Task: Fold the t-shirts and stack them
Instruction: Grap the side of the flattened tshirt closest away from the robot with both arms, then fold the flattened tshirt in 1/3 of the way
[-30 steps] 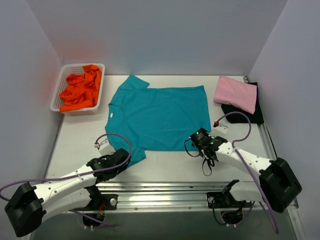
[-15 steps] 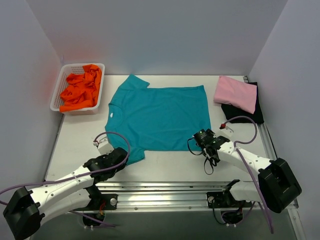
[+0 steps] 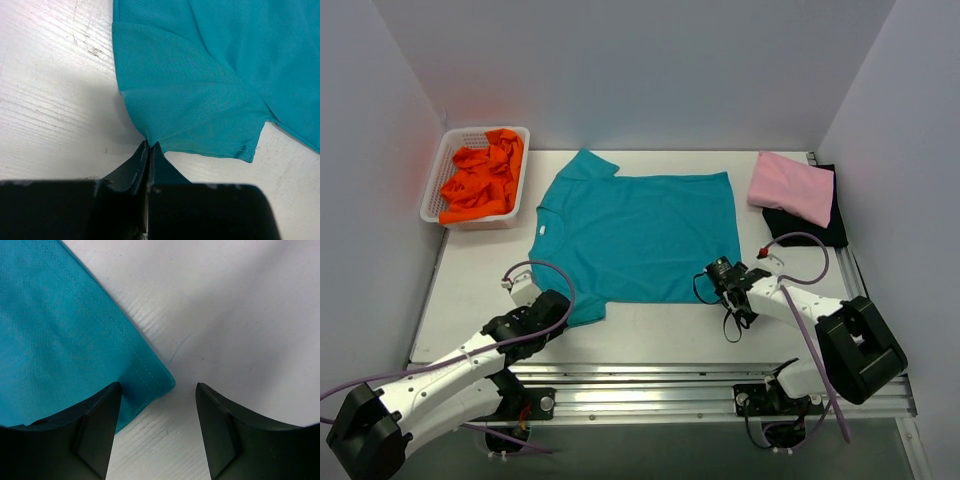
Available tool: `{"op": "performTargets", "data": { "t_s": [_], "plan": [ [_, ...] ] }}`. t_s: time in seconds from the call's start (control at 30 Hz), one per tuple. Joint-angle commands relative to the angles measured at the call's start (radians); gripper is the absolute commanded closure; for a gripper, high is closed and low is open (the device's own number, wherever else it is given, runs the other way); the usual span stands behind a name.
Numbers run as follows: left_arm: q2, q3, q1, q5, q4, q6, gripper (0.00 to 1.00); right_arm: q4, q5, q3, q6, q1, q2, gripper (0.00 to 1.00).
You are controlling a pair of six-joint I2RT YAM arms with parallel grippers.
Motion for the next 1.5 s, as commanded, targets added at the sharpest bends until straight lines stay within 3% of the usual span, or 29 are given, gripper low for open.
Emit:
{"op": "performTargets", "data": {
  "t_s": [0.0,0.07,0.17,0.2,0.3,0.57,0.9,1.0,1.47],
  "plan": [
    [-0.014,0.025,0.015,0.014,0.022,0.021,0.98,0.000,0.007,0.025,-0.006,-0.005,0.021,0.44],
    [-0.022,0.020,0.018,0.015,0.027,0.021,0.98,0.008,0.005,0.027,-0.009,-0.005,0.032,0.49],
    [-0.028,0.015,0.023,0.017,0.029,0.023,0.98,0.010,0.007,0.029,-0.014,-0.005,0.041,0.66],
    [-0.027,0.015,0.025,0.017,0.029,0.023,0.98,0.013,0.007,0.027,-0.016,-0.005,0.043,0.80],
    [-0.025,0.017,0.028,0.020,0.030,0.027,0.98,0.013,0.002,0.029,-0.014,-0.005,0.046,1.00],
    [-0.068,0.054,0.028,0.028,-0.043,0.034,0.98,-0.052,0.025,0.035,0.001,-0.005,-0.006,1.00],
    [-0.137,0.229,0.032,0.043,-0.177,0.098,0.98,-0.130,0.068,0.088,-0.017,-0.002,-0.151,1.00],
    [-0.094,0.262,0.046,0.049,-0.153,0.122,0.98,-0.107,0.071,0.114,-0.045,-0.004,-0.137,1.00],
    [0.261,0.515,0.302,0.236,0.070,0.294,0.97,-0.093,0.165,0.418,-0.131,-0.017,0.090,1.00]
  ]
}}
